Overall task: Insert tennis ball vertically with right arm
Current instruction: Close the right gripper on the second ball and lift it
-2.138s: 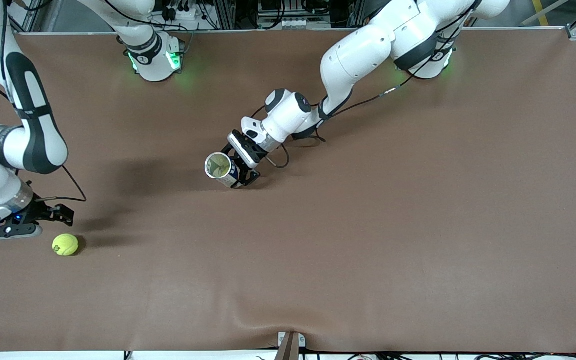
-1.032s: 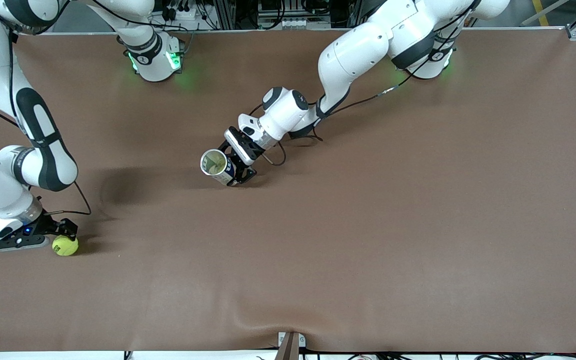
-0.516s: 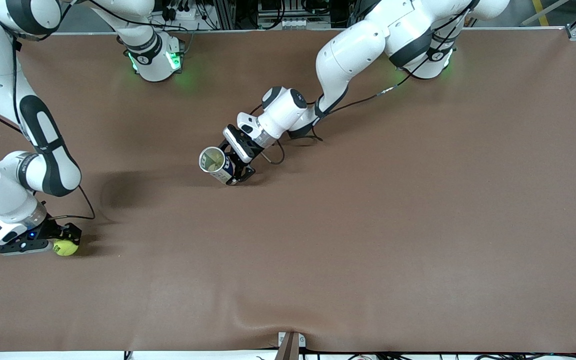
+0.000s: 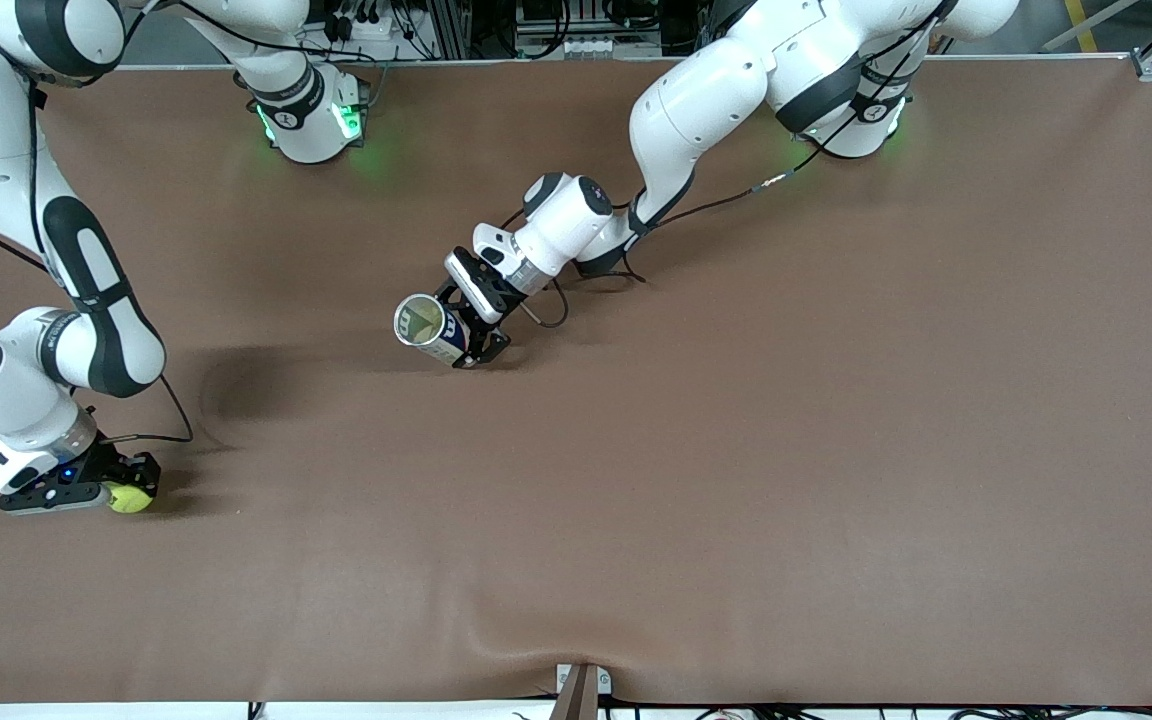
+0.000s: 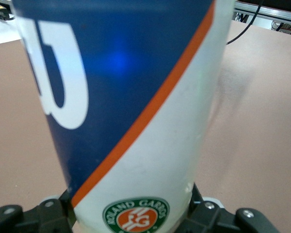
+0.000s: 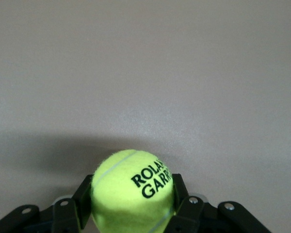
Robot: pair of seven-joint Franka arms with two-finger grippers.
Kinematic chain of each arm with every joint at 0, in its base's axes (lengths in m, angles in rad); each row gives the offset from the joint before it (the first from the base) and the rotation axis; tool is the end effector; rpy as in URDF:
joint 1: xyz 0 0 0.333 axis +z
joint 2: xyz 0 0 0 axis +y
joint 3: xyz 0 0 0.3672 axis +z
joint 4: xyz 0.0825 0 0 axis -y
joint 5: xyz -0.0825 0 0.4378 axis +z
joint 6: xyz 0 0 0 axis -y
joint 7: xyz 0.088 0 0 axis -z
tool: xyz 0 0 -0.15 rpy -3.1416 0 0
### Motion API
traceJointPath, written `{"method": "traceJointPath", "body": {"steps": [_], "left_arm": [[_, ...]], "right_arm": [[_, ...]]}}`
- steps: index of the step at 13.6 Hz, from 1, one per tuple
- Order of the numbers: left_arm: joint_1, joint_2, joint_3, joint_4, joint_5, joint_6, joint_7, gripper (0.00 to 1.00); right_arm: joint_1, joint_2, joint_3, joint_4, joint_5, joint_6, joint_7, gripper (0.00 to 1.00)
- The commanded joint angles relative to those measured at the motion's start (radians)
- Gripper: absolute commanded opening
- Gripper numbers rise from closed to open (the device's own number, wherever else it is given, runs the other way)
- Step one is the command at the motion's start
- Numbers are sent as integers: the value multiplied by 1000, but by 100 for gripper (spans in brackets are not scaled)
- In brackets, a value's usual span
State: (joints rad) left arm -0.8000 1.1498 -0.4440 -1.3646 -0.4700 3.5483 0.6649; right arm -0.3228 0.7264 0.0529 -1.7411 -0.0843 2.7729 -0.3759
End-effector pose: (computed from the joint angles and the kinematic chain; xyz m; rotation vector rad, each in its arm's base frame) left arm 0.4528 -0.7350 0.1172 2.1321 -1.0230 1.0883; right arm 0.7441 -0.2073 0.1462 2.9944 0.2418 0.4363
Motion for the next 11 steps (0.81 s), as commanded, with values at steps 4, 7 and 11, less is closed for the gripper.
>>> {"method": "traceJointPath", "body": {"steps": [4, 7, 11], "left_arm": [[-13, 8, 10, 21, -2, 1, -5, 88], [-13, 8, 10, 19, -5, 1, -8, 88], [-10, 8, 10, 18, -7, 1, -8, 85]], "right_arm": [[28, -92, 10, 23, 24, -173, -32, 16], [80, -233, -11, 28, 121, -439, -29, 16], [171, -386, -97, 29, 155, -697, -2, 16]]}}
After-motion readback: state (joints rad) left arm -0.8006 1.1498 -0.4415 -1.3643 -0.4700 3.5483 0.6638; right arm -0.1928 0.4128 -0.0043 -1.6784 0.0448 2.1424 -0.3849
